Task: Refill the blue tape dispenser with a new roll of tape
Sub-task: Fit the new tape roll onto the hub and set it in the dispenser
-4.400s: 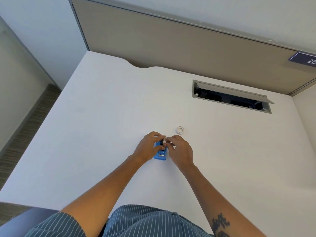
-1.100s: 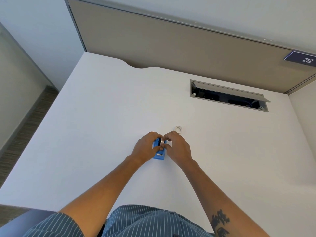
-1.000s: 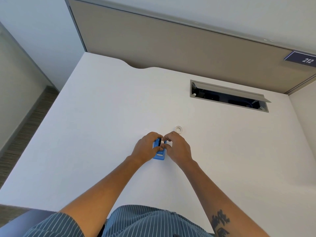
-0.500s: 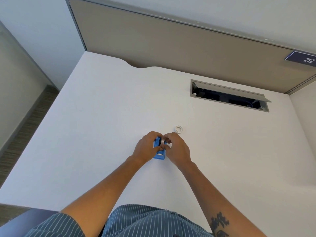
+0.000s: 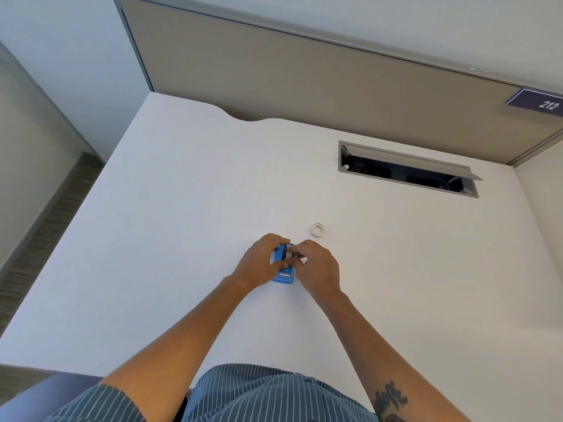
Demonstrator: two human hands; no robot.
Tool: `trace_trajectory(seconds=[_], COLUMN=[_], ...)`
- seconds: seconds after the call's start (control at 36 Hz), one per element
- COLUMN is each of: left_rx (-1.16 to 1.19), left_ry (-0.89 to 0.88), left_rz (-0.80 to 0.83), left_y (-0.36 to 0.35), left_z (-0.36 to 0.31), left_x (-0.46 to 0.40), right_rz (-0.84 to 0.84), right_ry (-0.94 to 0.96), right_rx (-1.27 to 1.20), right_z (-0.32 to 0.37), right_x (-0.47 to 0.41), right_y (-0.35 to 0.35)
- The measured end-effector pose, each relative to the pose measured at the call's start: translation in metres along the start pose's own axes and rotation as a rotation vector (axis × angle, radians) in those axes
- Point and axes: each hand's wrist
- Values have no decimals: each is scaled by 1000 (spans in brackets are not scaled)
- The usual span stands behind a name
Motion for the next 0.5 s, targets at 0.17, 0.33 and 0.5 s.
trace_trajectory(seconds=[0.17,0.33,0.5], left_rx=[37,50,49], left_ry=[-48,-24,1], left_rz=[-8,-3,6], left_y=[3,3,2], left_z=[1,0,2], left_x=[1,1,1], right_rz=[-22,-40,-38], right_ry=[7,-23,-112], right_rx=[7,-28,-104], right_z=[0,0,3], right_x=[2,0,-2], right_y=[0,-2,-2])
Point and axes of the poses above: each hand's wrist, its own x-axis away from the middle knuckle, its own y-axis out of the back of the hand, z = x × y, and after that the axes turned 10 degrees about -x, right-handed
